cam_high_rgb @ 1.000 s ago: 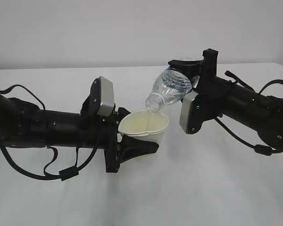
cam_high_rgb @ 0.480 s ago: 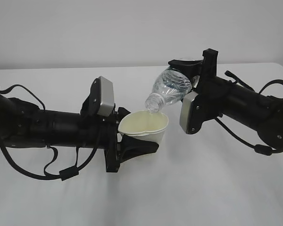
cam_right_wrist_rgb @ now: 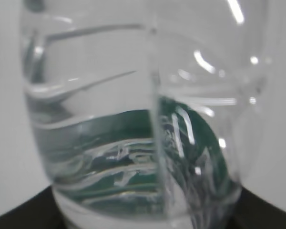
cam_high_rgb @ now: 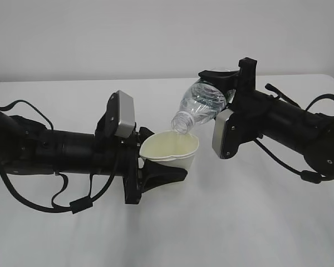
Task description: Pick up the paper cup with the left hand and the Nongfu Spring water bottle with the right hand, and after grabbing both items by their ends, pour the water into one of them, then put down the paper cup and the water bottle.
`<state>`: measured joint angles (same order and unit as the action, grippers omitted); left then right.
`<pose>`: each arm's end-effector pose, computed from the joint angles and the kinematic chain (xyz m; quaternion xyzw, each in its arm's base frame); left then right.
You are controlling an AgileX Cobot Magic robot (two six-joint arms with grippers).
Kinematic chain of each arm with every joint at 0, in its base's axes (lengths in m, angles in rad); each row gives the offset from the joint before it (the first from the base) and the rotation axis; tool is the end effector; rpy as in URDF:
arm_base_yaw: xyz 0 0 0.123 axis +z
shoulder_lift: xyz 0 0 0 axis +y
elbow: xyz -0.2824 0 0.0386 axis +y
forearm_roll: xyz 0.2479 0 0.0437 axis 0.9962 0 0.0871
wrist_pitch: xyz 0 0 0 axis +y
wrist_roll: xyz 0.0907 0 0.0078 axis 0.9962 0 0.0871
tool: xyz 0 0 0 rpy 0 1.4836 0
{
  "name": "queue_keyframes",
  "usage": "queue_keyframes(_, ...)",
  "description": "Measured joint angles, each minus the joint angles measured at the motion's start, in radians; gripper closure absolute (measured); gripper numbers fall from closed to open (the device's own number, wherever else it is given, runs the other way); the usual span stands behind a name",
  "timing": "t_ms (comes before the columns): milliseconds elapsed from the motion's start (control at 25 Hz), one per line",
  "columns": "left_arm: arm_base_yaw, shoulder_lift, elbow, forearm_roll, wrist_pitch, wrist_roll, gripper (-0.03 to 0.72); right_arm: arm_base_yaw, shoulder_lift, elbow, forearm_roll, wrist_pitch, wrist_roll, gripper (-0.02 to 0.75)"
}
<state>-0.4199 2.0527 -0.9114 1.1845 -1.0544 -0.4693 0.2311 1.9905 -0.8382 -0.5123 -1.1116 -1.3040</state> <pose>0.2954 -0.2121 0.1237 0.5235 0.5997 -0.3862 0.4659 0.3537 0.1243 0.1554 -0.6378 0.3128 -0.2927 0.6401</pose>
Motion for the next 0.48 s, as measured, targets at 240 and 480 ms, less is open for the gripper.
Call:
queue_keyframes(240, 0.000, 0.000, 0.000, 0.000, 0.000, 0.000, 0.271, 0.000, 0.000, 0.000, 0.000, 0.000, -0.002, 0.327)
queue_keyframes(480, 0.000, 0.000, 0.000, 0.009, 0.002, 0.000, 0.271, 0.000, 0.000, 0.000, 0.002, 0.000, -0.005, 0.328)
